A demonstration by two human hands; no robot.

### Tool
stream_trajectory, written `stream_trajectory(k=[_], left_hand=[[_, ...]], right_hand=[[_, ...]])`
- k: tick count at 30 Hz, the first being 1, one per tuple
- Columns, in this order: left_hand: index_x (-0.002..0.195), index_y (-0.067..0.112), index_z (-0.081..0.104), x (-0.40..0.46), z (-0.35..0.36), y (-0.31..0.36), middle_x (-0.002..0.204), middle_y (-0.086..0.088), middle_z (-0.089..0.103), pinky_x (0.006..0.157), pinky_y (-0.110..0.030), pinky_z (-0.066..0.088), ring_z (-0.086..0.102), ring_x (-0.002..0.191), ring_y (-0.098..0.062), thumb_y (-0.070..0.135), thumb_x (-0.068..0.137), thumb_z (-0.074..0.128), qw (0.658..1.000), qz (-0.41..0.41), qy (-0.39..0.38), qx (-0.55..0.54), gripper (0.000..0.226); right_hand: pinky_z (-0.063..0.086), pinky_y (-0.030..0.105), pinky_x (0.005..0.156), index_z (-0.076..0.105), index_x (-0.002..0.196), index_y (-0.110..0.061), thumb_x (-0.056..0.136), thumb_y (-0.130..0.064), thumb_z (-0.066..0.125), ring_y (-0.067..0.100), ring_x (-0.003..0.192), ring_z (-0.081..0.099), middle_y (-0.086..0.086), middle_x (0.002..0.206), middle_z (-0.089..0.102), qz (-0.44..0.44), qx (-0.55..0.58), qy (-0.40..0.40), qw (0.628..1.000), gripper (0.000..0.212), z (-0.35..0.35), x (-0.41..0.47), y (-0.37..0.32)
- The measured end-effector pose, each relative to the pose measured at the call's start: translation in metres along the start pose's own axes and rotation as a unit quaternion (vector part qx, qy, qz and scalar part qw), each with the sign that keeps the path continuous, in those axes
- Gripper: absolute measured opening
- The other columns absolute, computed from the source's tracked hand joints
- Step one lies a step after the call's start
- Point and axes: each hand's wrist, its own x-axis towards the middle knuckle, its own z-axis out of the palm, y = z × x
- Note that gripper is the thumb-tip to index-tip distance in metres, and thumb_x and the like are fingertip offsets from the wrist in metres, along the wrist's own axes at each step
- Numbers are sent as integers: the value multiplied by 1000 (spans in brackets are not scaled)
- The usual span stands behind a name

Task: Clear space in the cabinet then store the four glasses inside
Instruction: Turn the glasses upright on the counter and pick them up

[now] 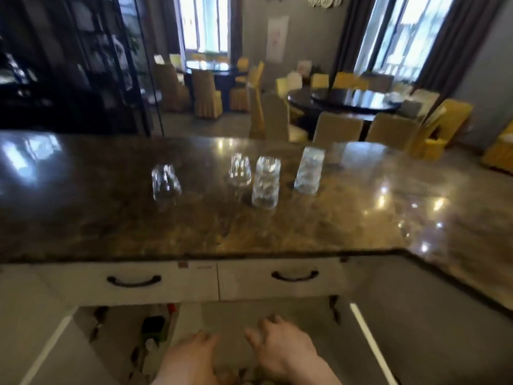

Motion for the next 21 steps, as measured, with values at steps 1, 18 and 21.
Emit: stream_trajectory(k=[1, 18, 21], left_hand=[[152, 36, 22, -13, -20, 6, 152, 4, 37, 107, -33, 36, 43, 132, -17, 50, 93, 50, 1000, 5, 10, 1, 67], [152, 42, 18, -6, -236, 5, 162, 9, 17, 120, -36, 6, 11, 149, -13, 76, 82, 46, 928, 102, 359, -14, 83], [153, 42, 10, 32, -258, -11, 164, 7, 8, 119, -36, -4, 1, 150, -15, 76, 83, 45, 927, 107, 359, 4, 85]], right_hand=[[38, 47, 108, 53, 138, -27, 93, -74, 23, 32, 136, 43, 8, 147, 49, -2, 4, 1, 1000, 72, -20, -10, -3], [29, 45, 119, 30, 155, -27, 95, -52, 51, 28, 153, 17, 8, 166, 19, -79, -40, 314, 945, 68, -223, -25, -55], [24, 46, 122, 20, 158, -29, 96, -45, 56, 28, 156, 5, 8, 169, 5, -72, -63, 330, 939, 73, -239, 9, -71]])
